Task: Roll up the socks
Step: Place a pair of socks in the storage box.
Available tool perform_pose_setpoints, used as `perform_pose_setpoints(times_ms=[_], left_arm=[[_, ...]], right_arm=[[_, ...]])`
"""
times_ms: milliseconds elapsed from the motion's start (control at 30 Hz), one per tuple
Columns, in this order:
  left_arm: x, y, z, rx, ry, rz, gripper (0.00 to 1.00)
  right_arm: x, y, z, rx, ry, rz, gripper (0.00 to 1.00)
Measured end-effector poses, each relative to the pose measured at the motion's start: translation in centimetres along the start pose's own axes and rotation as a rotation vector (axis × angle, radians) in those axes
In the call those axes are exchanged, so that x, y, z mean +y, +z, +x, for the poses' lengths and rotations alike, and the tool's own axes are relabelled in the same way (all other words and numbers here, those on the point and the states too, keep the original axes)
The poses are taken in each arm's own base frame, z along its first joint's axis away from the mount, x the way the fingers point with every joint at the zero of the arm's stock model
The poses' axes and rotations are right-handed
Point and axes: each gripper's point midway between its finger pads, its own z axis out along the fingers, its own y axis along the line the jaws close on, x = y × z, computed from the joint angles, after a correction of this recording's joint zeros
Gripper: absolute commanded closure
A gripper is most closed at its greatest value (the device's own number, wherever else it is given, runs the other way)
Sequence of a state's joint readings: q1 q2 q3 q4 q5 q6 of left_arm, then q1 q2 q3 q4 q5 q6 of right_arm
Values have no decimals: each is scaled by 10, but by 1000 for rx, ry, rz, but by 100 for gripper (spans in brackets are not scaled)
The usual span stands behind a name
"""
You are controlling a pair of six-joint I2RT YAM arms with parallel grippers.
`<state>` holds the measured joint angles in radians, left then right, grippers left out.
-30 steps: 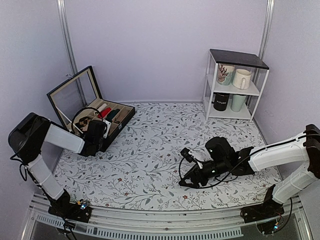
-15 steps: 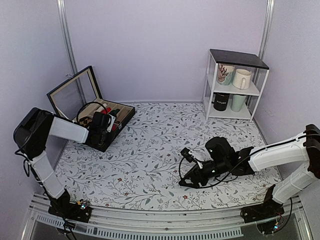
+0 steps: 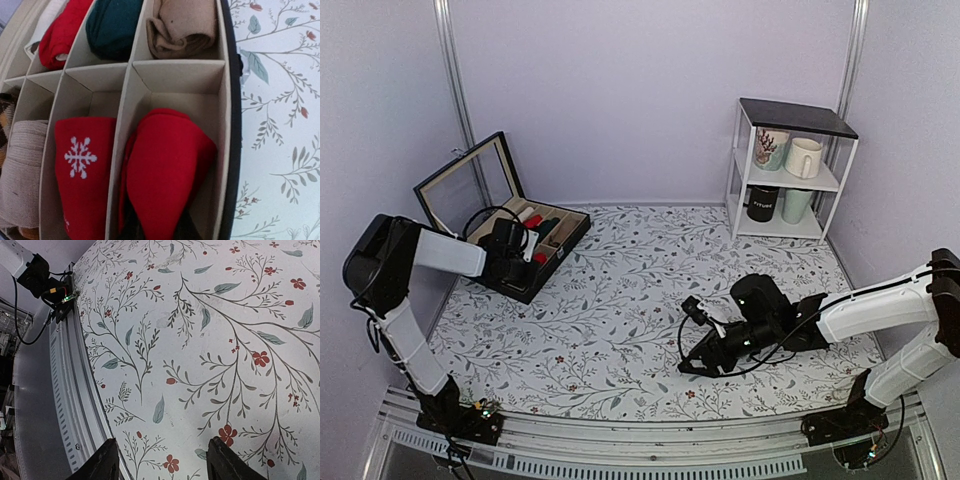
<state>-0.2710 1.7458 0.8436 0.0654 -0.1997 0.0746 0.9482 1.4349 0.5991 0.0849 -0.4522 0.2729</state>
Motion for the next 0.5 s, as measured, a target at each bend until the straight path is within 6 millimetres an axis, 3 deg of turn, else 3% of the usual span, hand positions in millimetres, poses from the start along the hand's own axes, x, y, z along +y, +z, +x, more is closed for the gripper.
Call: perform_pose_setpoints(times_ms=[100, 500], left_arm=[[-2, 2, 1, 24, 1, 25, 100], [-3, 8, 0, 70, 4, 48, 83]], right_arm=[[0, 0, 1, 4, 2, 1, 39], [1, 2, -2, 8, 4, -3, 39]])
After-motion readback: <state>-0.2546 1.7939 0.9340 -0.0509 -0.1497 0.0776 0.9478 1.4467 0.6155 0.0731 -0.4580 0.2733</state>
